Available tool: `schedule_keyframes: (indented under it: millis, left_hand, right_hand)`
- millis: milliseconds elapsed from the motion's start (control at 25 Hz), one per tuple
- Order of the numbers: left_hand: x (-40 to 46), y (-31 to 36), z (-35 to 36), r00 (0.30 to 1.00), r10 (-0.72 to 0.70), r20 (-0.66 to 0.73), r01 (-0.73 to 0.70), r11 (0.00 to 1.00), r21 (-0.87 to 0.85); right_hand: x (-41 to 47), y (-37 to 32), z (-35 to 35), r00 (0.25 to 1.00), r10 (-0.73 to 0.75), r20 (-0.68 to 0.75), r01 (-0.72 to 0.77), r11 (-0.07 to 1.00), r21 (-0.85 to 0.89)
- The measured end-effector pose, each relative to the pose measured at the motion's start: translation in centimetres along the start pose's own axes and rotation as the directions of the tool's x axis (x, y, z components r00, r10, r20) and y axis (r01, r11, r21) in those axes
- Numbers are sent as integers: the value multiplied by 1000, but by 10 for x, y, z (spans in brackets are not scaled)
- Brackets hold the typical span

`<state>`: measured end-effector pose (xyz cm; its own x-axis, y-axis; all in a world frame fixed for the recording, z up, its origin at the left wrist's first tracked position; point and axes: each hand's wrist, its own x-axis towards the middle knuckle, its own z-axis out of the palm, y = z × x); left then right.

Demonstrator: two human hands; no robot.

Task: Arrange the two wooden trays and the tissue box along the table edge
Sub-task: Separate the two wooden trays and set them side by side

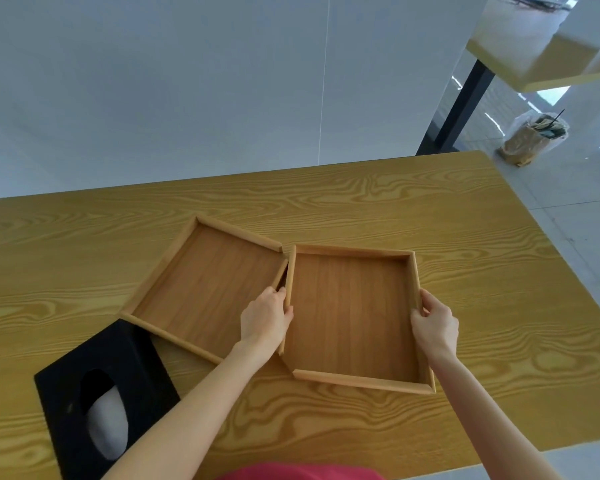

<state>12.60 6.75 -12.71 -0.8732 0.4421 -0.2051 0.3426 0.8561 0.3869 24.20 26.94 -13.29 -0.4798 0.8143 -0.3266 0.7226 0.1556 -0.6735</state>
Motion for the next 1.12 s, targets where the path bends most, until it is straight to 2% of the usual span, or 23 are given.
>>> schedule_keyframes:
  millis: [280,720,920,1040,1120]
  left_hand:
    - [10,-21,-7,1000,-14,7,14,998,57]
    - [21,-78,-30,983,-175,-55,179,981,73]
    - [18,-78,-34,985,-154,-74,159,985,70]
    - [4,-72,-24,994,-44,-97,54,994,95]
    - [-11,-64,-15,998,56,-19,-55,997,56]
  right_hand:
    - [-1,-10,17,995,-64,78,63,998,6]
    - [18,-65,77,934,-234,271,263,962,-73]
    - [23,-76,84,903,-285,321,345,927,-147]
    - [8,-65,80,833,-435,341,518,829,-210]
    - [-11,-51,75,735,-571,365,668,699,-253]
